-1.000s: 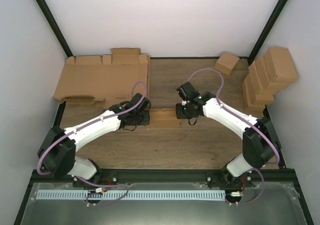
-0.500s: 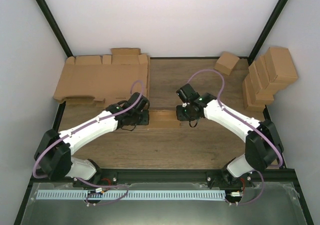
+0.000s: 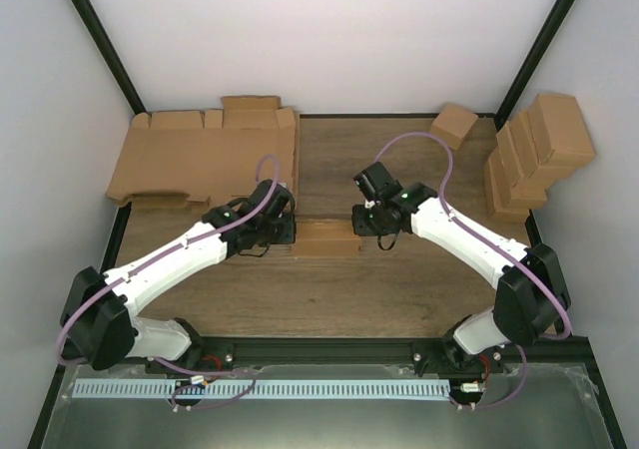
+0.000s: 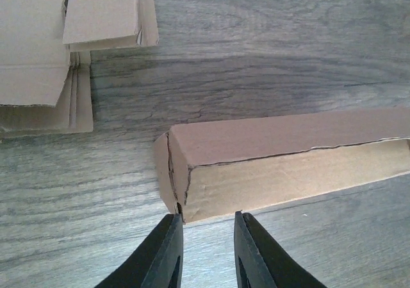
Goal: Fold the paper box
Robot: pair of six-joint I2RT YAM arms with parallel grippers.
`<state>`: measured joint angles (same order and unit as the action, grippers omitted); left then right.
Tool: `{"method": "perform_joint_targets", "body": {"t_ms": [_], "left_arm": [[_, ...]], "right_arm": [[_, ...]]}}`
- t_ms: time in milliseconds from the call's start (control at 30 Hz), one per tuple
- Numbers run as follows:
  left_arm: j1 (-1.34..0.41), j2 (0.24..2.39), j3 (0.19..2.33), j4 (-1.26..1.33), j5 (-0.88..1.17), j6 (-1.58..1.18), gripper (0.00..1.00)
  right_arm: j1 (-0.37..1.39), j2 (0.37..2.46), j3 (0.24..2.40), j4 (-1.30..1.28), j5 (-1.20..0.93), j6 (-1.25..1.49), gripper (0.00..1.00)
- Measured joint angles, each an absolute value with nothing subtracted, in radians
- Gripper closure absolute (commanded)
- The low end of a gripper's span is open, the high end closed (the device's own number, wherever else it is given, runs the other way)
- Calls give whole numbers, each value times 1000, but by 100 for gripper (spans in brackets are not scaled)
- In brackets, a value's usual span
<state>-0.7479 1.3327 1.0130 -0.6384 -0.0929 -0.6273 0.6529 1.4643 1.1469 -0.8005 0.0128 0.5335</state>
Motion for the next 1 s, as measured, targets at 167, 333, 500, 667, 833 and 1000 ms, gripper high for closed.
{"method": "perform_joint_targets", "body": {"t_ms": [167,333,500,667,833,1000], "left_arm": [[-748,1357,1013,-638,-101,-624,79],[-748,1378,1013,-638,-112,-621,80],[-748,1398,1013,-637,-128,-613,91],[-748,1404,1013,-636,-145,-601,96],[-748,1404,1013,-633,-150,-599,96],[-748,1404,984,-598,-132,-603,96]], "right_arm": [[653,1464,1147,-801,18,534,85],[653,1464,1147,-801,20,534,86],[654,1465,1147,-801,20,533,91],[654,1465,1147,-800,20,534,99],[654,1465,1147,-799,19,535,99],[654,1458,1111,-765,17,537,99]]}}
